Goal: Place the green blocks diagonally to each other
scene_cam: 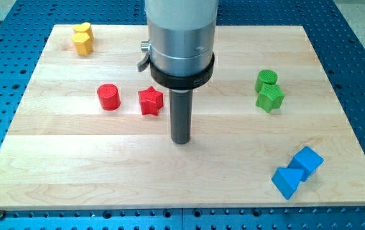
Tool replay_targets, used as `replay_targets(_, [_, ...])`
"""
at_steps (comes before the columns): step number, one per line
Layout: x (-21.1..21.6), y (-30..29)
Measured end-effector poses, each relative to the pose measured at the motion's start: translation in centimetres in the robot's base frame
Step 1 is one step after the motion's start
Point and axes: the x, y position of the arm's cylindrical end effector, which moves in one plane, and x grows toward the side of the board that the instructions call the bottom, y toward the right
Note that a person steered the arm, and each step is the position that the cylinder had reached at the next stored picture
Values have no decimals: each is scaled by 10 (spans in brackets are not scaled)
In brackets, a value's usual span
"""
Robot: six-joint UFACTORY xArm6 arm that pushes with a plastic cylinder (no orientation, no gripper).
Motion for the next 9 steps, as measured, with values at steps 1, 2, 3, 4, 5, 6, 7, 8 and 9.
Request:
replay_targets(1, [-7,2])
replay_targets(2, [-7,3])
replay_targets(3, [-7,22])
replay_targets(4, [-7,85])
replay_targets(5, [-13,179])
replay_targets(6, [-71,234])
replay_targets(7, [-133,234])
replay_targets(8, [-134,215])
replay_targets(9, [-120,206])
